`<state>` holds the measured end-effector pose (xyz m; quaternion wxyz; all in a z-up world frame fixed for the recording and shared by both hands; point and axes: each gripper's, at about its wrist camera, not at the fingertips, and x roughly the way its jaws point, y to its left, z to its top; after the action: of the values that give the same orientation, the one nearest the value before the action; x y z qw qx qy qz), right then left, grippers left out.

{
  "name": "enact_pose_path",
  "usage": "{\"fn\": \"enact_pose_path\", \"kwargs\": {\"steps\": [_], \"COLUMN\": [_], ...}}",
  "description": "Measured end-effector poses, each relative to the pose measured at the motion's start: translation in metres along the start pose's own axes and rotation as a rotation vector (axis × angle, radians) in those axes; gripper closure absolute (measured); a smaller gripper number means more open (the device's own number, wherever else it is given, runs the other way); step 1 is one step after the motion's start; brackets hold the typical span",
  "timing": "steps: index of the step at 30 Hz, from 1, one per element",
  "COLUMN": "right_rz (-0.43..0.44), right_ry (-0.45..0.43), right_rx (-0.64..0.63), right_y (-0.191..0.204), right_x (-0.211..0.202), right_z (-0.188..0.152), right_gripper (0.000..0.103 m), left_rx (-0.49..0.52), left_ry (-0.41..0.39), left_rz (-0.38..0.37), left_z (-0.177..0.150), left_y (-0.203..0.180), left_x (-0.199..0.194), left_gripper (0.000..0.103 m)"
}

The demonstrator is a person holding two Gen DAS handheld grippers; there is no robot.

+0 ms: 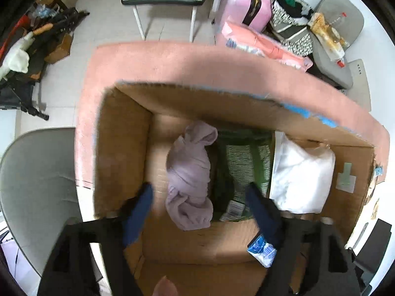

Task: Organize soft objects
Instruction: 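Lower the sock and wipes pack into the box and release both, then grasp the orange snack bag with the left tool while the right tool grasps the glitter sponge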

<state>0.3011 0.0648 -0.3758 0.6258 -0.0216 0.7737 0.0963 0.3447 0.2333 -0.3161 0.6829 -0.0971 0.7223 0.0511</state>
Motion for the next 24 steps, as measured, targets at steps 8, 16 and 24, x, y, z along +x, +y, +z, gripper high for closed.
{"fn": "enact_pose_path", "kwargs": {"steps": [8, 16, 24], "right_rz": [0.0, -0.008, -0.043], "right_ry": [-0.073, -0.176, -0.311], "right_rx": [0.016, 0.038, 0.073], "right_y": [0.004, -0.003, -0.007], "right_x": [-0.021, -0.045, -0.092], "right_z": [-0.019, -0.06, -0.114], "right_gripper": [0.0, 0.0, 0.0], "left_rx": [0.024, 0.078, 0.122], "left_ry": [-0.084, -0.17, -0.273], "left_rz": [0.028, 0.048, 0.073], "left_z": [-0.026, -0.092, -0.155], "left_y": [0.003, -0.012, -0.026], "left_x": [-0.033, -0.052, -0.089], "left_gripper": [0.003, 0.003, 0.003]}}
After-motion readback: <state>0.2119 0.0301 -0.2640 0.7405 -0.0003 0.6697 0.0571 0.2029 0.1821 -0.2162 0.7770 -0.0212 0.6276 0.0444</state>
